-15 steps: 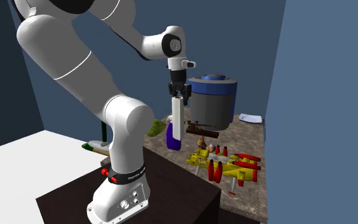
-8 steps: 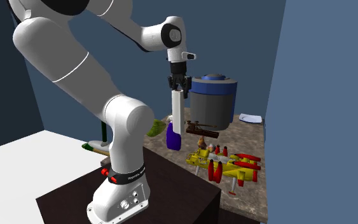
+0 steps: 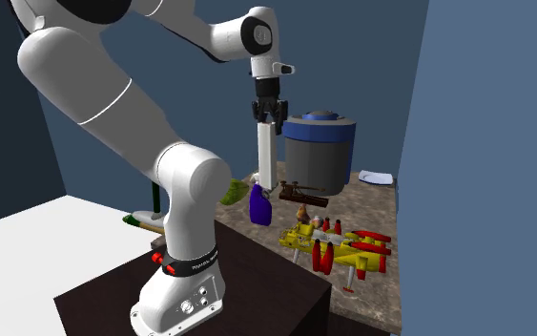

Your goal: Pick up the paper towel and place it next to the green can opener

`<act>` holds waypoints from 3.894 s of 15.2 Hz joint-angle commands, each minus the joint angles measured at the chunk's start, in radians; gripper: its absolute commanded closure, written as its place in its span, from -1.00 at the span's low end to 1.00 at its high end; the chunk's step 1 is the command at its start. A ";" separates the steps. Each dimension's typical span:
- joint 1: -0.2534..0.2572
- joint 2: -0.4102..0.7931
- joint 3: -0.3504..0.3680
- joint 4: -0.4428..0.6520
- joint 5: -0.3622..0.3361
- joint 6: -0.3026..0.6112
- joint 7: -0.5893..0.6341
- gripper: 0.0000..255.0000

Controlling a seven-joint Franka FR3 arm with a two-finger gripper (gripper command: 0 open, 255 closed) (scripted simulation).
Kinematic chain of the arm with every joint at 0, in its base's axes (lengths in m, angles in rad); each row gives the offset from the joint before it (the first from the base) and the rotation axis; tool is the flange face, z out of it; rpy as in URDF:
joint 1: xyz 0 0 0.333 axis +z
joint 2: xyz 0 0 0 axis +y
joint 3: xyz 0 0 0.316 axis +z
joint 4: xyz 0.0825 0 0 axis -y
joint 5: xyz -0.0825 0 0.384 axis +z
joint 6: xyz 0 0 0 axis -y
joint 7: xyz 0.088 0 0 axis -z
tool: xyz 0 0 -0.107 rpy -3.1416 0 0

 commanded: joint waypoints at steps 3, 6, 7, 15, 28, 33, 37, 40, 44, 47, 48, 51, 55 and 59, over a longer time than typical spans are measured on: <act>0.013 0.079 0.060 0.075 0.018 0.004 0.068 1.00; 0.019 0.165 0.120 0.149 0.025 0.018 0.136 1.00; 0.021 0.196 0.139 0.176 0.025 0.021 0.159 1.00; 0.026 0.463 0.291 0.428 -0.038 0.024 0.360 1.00; 0.114 0.854 0.405 0.779 -0.251 -0.013 0.622 1.00; 0.114 0.864 0.402 0.723 -0.261 0.050 0.632 1.00; 0.114 0.877 0.399 0.684 -0.272 0.099 0.642 1.00; 0.116 0.888 0.397 0.657 -0.282 0.136 0.651 1.00; 0.118 0.907 0.393 0.624 -0.298 0.183 0.664 1.00; 0.121 0.924 0.388 0.602 -0.311 0.217 0.675 1.00; 0.122 0.929 0.387 0.595 -0.316 0.229 0.679 1.00; 0.126 0.948 0.382 0.576 -0.332 0.262 0.692 1.00; 0.132 0.975 0.373 0.554 -0.355 0.306 0.709 1.00; 0.140 1.005 0.363 0.535 -0.381 0.348 0.728 1.00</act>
